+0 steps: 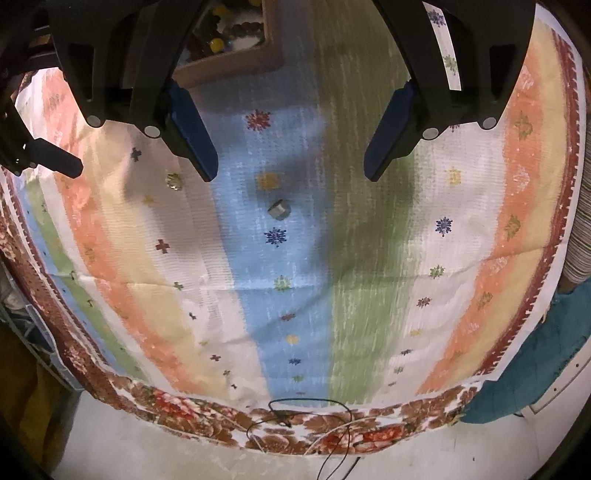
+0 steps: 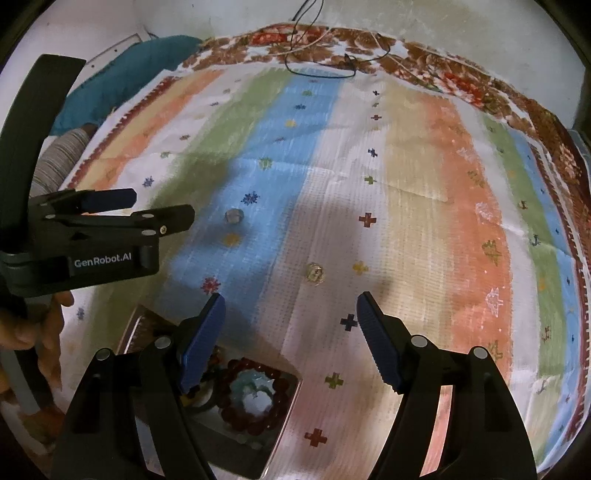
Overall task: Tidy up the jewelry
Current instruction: 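Move open left tool to silver charm while right tool moves to gold charm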
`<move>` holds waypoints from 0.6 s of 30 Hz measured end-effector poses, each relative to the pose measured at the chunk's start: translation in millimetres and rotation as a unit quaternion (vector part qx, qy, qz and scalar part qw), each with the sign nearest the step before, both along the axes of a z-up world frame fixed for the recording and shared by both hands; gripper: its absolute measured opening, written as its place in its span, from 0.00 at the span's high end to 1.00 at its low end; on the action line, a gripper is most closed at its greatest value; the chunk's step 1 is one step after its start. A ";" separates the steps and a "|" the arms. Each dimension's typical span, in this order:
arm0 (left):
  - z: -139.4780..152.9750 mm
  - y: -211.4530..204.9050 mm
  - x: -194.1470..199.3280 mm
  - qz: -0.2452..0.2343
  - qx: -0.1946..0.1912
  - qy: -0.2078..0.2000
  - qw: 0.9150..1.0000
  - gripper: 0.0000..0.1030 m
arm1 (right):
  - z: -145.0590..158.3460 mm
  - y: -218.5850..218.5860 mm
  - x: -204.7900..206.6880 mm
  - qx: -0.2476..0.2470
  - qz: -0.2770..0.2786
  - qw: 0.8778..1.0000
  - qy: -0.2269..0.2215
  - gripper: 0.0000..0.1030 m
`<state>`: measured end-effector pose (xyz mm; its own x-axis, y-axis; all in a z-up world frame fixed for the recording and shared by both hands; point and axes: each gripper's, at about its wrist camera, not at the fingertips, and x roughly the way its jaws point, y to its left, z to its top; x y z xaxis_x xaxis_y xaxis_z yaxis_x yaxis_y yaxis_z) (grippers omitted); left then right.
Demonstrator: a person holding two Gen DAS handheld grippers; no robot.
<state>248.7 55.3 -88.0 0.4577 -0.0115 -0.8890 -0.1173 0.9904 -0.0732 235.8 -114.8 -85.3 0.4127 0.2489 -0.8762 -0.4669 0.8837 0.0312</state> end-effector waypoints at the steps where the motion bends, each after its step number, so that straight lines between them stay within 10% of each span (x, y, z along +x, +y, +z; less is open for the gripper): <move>1: -2.7 1.2 2.0 0.000 0.001 0.002 1.000 0.22 | -1.0 0.5 1.2 -0.002 0.000 1.000 0.000 0.29; 18: -32.1 0.7 31.7 -0.018 0.015 0.029 0.999 0.22 | -24.0 3.6 28.3 -0.010 -0.008 1.000 0.025 0.29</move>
<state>280.4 56.0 -120.0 0.4054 0.0005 -0.9141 -0.0839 0.9958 -0.0366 264.1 -111.3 -109.3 0.3716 0.2256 -0.9006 -0.4519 0.8913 0.0369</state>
